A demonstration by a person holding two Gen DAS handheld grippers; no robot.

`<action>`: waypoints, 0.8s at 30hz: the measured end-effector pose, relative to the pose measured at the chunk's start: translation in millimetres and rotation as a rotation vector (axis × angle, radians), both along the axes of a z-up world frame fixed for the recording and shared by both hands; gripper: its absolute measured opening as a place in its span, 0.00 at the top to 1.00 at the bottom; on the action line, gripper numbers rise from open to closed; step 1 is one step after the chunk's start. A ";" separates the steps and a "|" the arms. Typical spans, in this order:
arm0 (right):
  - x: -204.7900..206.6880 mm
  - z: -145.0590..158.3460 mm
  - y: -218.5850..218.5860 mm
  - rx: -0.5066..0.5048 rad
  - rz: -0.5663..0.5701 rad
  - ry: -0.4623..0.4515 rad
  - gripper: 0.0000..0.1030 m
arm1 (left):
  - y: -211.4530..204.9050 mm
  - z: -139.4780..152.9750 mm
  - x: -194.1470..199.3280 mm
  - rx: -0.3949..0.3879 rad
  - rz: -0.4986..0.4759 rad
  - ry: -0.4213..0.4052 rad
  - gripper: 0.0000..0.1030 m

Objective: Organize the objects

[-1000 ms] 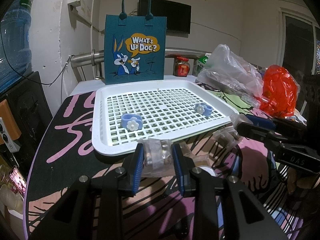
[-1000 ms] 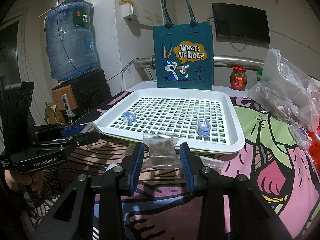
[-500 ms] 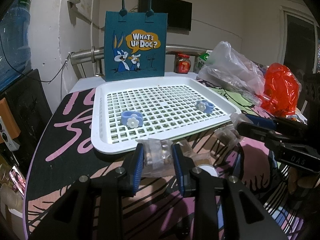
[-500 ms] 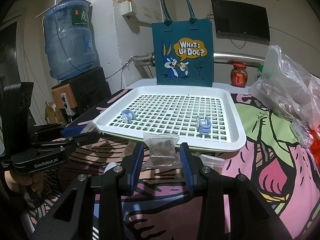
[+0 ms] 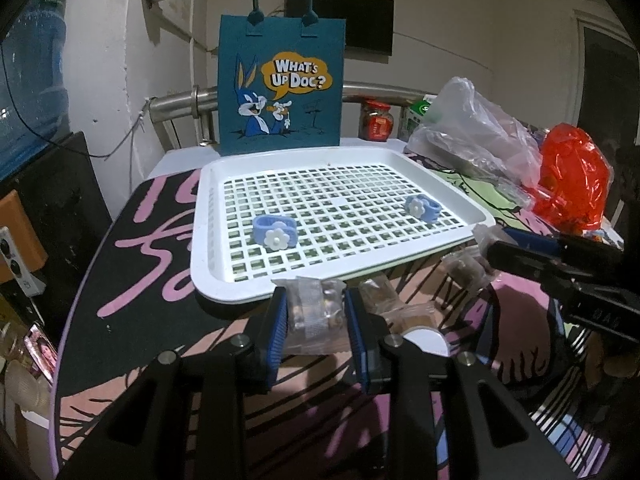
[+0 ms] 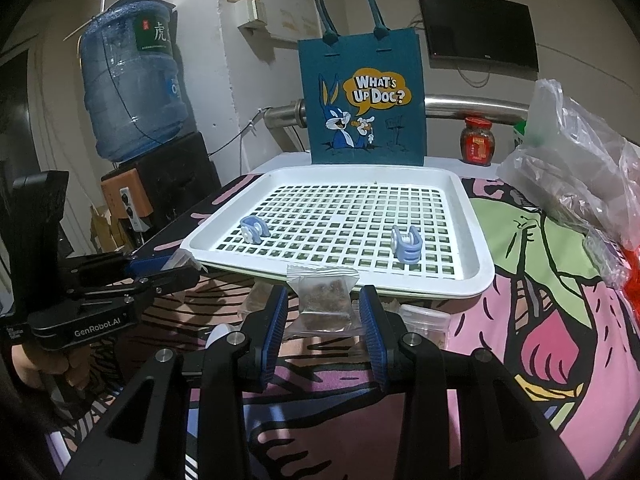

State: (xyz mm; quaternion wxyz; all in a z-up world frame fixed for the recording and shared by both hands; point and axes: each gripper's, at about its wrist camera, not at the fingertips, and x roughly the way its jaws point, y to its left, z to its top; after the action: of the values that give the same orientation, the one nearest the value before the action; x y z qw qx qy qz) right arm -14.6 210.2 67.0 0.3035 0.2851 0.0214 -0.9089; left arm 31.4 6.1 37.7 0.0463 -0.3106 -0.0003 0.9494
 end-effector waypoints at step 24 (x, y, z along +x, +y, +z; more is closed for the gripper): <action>-9.2 35.5 22.5 0.056 0.041 0.001 0.49 | -36.9 28.7 -12.2 0.082 0.006 -0.014 0.73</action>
State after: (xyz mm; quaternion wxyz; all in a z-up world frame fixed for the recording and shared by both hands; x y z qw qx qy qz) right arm -23.7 232.7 102.5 0.3139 0.2923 0.0528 -0.9018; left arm 19.2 -30.9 66.5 0.0562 -0.3149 -0.0406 0.9466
